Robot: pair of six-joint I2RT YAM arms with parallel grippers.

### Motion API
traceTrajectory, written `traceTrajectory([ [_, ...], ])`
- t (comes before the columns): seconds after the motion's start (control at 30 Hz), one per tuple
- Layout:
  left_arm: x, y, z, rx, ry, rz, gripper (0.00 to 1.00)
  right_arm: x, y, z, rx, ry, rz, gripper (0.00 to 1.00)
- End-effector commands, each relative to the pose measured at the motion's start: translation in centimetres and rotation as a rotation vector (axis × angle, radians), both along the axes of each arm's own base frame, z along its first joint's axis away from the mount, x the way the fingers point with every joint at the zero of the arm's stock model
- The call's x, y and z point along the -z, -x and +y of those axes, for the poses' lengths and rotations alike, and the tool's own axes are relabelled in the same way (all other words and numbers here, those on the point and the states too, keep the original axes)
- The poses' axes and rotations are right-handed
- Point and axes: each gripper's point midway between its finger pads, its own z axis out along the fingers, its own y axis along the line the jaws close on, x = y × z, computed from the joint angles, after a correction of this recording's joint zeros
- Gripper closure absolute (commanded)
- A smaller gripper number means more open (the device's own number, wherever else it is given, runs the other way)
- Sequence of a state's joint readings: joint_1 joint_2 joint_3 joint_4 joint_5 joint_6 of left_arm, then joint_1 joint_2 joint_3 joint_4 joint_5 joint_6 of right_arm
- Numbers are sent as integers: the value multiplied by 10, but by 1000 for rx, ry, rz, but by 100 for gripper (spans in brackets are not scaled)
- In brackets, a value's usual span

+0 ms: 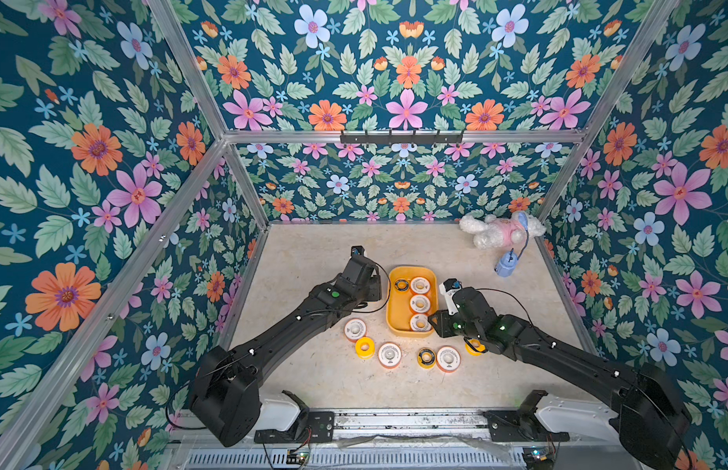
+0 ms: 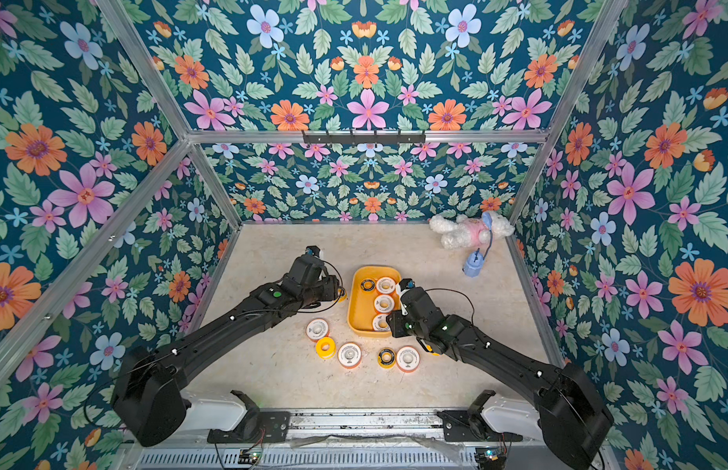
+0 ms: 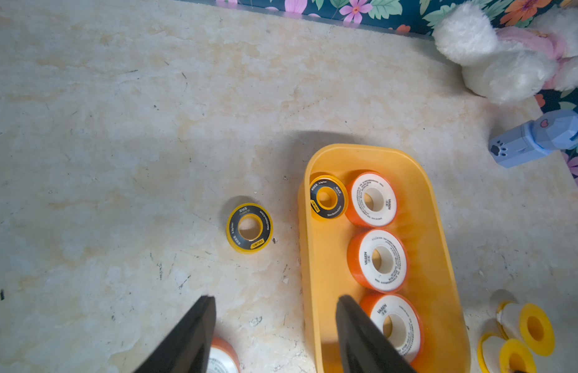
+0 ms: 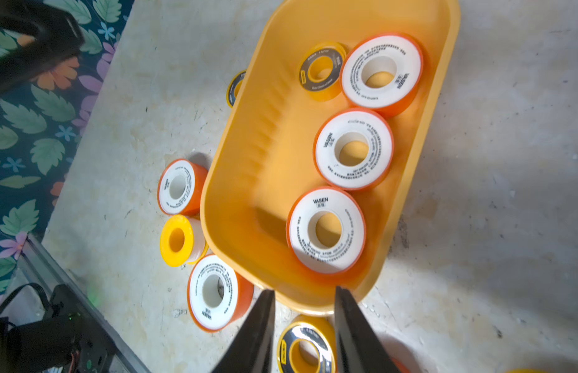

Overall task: Put the sealing tape into the storage box
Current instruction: Pick up the sealing tape at the center of the board.

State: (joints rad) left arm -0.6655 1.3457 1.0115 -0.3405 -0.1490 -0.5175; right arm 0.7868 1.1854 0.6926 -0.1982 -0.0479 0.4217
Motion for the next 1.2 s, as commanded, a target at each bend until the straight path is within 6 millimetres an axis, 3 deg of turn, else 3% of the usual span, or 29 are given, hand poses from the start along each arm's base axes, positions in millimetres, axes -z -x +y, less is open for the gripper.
traceTrajectory([
  [0.0, -3, 2, 7, -30, 10, -12, 34, 8, 15, 2, -41, 34, 13, 61],
  [0.3, -3, 10, 17, -51, 10, -13, 34, 30, 44, 13, -113, 121, 44, 49],
  [0.63, -3, 12, 19, -54, 12, -12, 33, 56, 59, 12, -148, 278, 56, 30],
  [1.17, 2, 14, 21, -56, 8, -1, 33, 83, 61, 17, -182, 412, 86, 32],
])
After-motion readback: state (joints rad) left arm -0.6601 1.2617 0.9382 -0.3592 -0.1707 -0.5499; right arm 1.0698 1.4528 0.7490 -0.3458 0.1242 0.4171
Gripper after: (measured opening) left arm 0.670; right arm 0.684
